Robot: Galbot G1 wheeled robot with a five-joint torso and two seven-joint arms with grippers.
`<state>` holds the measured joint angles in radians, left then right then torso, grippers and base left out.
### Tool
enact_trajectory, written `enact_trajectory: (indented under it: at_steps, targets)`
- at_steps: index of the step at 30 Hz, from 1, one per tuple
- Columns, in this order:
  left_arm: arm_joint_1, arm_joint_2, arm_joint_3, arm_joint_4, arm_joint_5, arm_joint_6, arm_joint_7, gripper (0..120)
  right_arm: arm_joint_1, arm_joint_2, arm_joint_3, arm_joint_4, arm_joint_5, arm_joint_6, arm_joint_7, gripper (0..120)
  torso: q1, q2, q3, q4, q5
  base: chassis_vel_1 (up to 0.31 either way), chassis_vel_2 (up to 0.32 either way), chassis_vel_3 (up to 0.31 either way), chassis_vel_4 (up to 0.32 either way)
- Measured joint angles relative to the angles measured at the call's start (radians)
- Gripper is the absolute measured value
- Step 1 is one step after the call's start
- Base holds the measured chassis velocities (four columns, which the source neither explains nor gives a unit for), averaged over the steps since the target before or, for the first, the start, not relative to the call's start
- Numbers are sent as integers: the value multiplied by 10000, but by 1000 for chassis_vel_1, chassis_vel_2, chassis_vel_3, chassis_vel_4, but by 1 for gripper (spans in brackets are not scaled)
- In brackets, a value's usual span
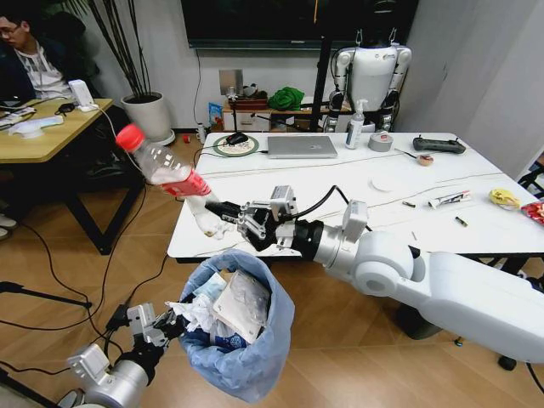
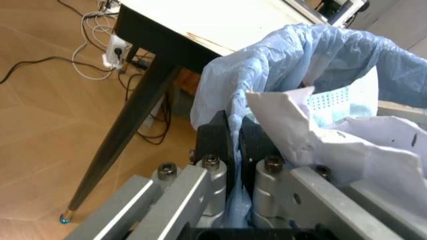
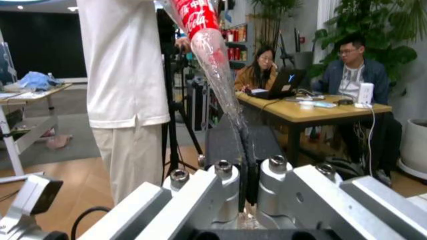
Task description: Pick up the trash bin and place the trash from the table into it.
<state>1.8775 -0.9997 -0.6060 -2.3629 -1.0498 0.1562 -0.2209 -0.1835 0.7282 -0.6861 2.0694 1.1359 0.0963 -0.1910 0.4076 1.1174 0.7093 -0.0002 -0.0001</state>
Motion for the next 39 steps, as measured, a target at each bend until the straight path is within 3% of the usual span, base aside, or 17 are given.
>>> enact_trajectory:
  at_steps: [26,39]
  targets:
    - [-43,-115,-23,-66,-93,9,-105,0,-1292,-238,-128,-593,-1137,208,-342,0,0,0,0,1,1,0,0,0,0]
    - [-34,-127,-63,-155,-183,20,-144,0,-2340,-897,337,-583,-1585,353,-596,0,0,0,-1,-1,2,0,0,0,0]
